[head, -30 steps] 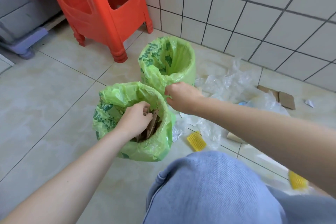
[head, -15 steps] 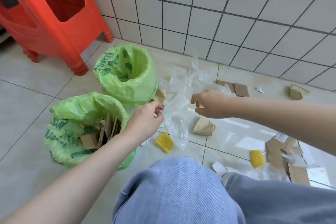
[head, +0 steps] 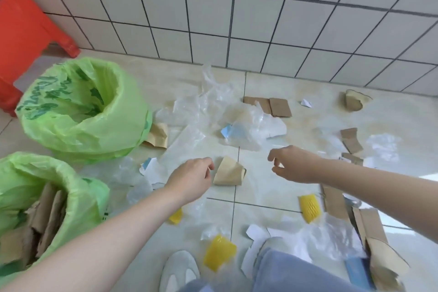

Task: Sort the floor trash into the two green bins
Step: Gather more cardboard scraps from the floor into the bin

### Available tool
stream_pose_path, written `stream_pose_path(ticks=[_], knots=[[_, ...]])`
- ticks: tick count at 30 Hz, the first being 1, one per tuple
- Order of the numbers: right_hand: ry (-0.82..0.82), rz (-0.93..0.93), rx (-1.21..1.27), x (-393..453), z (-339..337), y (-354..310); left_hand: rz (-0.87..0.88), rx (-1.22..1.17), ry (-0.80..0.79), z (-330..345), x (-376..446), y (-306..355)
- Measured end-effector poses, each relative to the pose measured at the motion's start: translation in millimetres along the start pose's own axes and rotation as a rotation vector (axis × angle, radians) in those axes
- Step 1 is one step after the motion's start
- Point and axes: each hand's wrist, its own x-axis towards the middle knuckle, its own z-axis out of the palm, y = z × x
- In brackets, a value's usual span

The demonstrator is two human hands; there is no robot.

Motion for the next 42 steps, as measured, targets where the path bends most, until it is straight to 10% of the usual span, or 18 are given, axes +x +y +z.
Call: stream_pose_path(ticks=[12,19,28,42], knots=[[0.239,0.197,0.189,106,-2,59,0.116,0.091,-0.064,18,96,3],[0.325,0.228,0.125,177,-22,82,-0.057,0.163,0.278,-1,153,-33],[0.186,0.306,-0.003,227,-14,108,-0.631,0.115,0.332,-2,154,-120],[0.086,0.548,0.154,201,2,129,-0.550,0.109,0.306,12,140,-131]])
